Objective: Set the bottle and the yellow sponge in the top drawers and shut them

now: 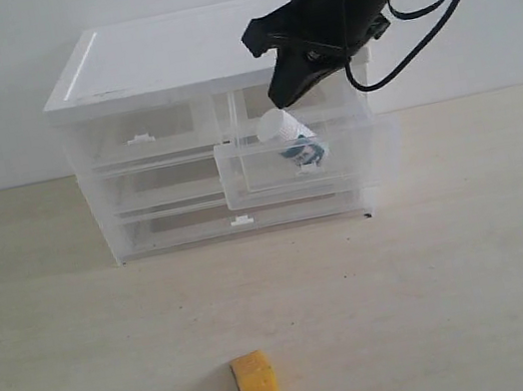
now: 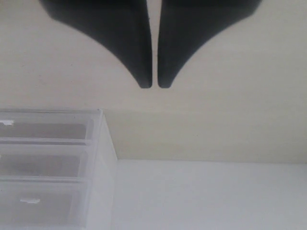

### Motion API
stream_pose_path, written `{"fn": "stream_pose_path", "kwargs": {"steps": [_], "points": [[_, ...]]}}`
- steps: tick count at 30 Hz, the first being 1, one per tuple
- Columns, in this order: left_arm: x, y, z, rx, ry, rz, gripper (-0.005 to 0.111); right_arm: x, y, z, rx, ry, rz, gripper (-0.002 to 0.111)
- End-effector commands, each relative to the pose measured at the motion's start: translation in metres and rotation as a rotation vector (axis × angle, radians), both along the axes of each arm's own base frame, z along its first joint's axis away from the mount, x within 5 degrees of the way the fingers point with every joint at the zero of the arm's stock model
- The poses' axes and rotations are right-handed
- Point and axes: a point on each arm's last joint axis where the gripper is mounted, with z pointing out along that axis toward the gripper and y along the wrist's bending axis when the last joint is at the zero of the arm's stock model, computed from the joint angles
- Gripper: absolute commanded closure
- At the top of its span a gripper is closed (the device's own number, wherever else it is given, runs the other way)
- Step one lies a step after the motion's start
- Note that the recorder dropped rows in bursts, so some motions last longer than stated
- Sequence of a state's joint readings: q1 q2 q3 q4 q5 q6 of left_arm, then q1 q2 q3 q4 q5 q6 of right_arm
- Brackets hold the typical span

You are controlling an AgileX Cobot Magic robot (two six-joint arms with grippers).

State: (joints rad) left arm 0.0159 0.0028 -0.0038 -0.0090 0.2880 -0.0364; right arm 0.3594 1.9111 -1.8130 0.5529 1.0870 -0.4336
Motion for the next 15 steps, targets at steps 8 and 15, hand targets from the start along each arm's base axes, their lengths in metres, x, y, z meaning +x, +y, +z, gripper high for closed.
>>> {"fn": "stream_pose_path", "kwargs": {"steps": [8, 15], "points": [[0.000, 0.000, -0.001, -0.007, -0.004, 0.001, 0.102, 0.034, 0.018, -0.037, 0.141, -0.032, -0.065, 0.108], [0.000, 0.000, -0.001, -0.007, -0.004, 0.001, 0.102, 0.003, -0.004, 0.027, 0.020, -0.228, -0.018, 0.108]]}}
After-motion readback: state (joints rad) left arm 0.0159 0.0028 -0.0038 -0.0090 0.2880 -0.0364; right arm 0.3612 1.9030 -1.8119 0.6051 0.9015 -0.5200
